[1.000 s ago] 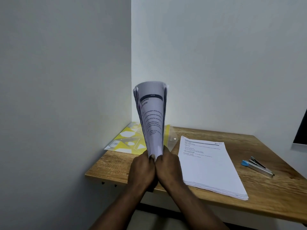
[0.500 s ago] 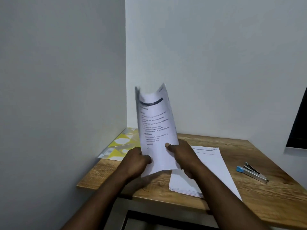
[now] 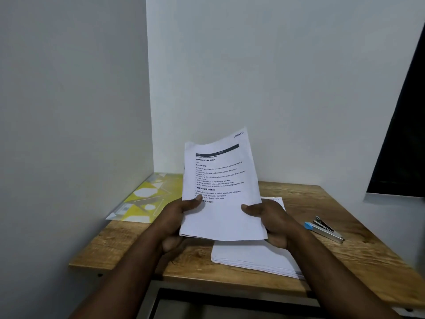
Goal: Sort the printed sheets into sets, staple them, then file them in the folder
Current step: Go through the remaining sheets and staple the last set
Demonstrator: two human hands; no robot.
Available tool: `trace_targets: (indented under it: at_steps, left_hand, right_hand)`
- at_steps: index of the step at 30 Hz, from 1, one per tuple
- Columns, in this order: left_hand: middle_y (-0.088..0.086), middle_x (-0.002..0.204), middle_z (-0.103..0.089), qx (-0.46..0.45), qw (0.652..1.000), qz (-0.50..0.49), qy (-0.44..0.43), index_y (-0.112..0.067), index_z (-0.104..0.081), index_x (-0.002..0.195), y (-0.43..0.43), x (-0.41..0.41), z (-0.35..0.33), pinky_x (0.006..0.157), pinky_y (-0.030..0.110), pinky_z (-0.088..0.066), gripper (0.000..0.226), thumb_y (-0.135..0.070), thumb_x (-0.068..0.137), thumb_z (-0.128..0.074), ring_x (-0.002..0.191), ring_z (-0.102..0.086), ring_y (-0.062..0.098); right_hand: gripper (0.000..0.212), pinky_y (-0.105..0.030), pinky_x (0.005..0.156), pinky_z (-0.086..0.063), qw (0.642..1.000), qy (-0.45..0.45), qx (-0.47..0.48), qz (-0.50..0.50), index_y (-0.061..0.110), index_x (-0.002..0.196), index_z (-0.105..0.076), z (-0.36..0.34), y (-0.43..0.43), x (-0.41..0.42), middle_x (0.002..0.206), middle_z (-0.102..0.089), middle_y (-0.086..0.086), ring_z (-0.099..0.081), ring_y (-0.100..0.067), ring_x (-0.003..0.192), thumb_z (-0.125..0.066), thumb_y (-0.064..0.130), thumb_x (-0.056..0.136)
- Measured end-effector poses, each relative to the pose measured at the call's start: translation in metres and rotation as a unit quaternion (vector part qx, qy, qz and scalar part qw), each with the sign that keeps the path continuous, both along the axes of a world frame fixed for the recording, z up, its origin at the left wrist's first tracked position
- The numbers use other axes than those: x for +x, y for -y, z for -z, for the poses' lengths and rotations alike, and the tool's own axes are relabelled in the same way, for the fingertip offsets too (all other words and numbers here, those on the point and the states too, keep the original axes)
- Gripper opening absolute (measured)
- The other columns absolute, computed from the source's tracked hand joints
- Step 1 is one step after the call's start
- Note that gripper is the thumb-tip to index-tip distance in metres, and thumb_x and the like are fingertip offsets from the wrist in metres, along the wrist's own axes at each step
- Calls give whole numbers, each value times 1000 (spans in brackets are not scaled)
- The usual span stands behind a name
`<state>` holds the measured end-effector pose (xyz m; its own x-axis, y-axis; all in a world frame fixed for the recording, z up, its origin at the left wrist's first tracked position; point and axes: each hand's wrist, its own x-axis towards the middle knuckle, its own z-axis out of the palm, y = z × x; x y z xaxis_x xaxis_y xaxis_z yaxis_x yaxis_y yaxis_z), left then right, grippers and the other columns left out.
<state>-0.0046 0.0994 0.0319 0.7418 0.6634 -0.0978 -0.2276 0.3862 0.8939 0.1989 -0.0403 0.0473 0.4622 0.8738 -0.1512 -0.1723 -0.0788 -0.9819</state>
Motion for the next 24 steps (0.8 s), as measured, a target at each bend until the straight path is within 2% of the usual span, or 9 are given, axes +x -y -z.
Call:
trace_targets:
  at_steps: [2, 6, 9, 12, 15, 17, 19, 21, 24]
  left_hand:
    - [20, 129, -72, -20, 1000, 12, -11, -4, -69, 131, -1, 5, 0, 108, 60, -49, 38, -26, 100, -64, 121, -68, 43]
    - [20, 122, -75, 32, 998, -29, -41, 2, -66, 133, -8, 22, 8, 97, 54, -57, 34, -10, 101, -61, 111, -73, 42]
    - [21, 116, -77, 56, 995, -61, -47, 4, -68, 127, -10, 30, 12, 90, 55, -59, 29, -6, 100, -63, 105, -74, 44]
    - [22, 116, -76, 46, 996, -59, -42, 2, -69, 125, -14, 29, 13, 92, 61, -58, 29, -7, 97, -66, 105, -74, 46]
    - [24, 121, -74, 50, 997, -29, -48, 5, -70, 125, -15, 28, 14, 99, 63, -55, 39, -11, 89, -72, 111, -71, 49]
    - [25, 122, -73, 53, 997, -10, -49, 6, -69, 124, -12, 31, 14, 98, 61, -56, 38, -10, 90, -70, 113, -69, 50]
    - [24, 123, -73, 49, 998, 10, -43, 6, -69, 126, -9, 35, 15, 98, 58, -57, 35, -7, 94, -65, 115, -68, 49]
    - [23, 127, -72, 47, 998, 25, -40, 5, -68, 129, -12, 39, 16, 101, 59, -55, 36, -7, 95, -64, 117, -69, 48]
    - [24, 135, -68, 50, 996, 63, -43, 2, -65, 136, -23, 43, 16, 110, 61, -48, 41, -12, 97, -63, 123, -66, 45]
  right_hand:
    - [21, -51, 94, -60, 1000, -12, -4, 0, 3, 121, -68, 3, 7, 7, 113, -79, -16, -75, -39, 107, -62, 2, 101]
    - [30, -58, 105, -55, 1000, -8, -22, -3, 3, 130, -66, 14, 9, 20, 117, -78, -17, -73, -41, 112, -65, 4, 100]
    - [34, -56, 107, -54, 1000, -9, -10, -27, 2, 132, -67, 16, 9, 28, 122, -77, -17, -73, -39, 114, -65, 6, 99]
    - [43, -56, 114, -48, 996, -49, 31, -61, 2, 139, -63, 10, 7, 44, 135, -70, -20, -67, -40, 126, -65, 13, 97]
    - [48, -56, 121, -38, 989, -95, 79, -80, 2, 149, -55, 1, -4, 63, 148, -60, -22, -56, -41, 139, -58, 22, 105]
    - [47, -55, 117, -44, 990, -89, 85, -66, 2, 146, -57, -5, -12, 70, 145, -63, -21, -60, -40, 136, -56, 25, 106]
    - [42, -52, 102, -58, 994, -58, 79, -38, 0, 140, -62, -9, -22, 75, 134, -70, -20, -69, -39, 123, -58, 21, 104]
    - [37, -49, 88, -64, 997, -34, 75, -7, -2, 136, -64, -10, -30, 79, 126, -74, -19, -74, -38, 112, -60, 13, 103]
    - [34, -52, 90, -63, 998, -27, 53, -4, -2, 134, -65, -4, -38, 85, 125, -74, -20, -74, -40, 112, -60, 11, 102]
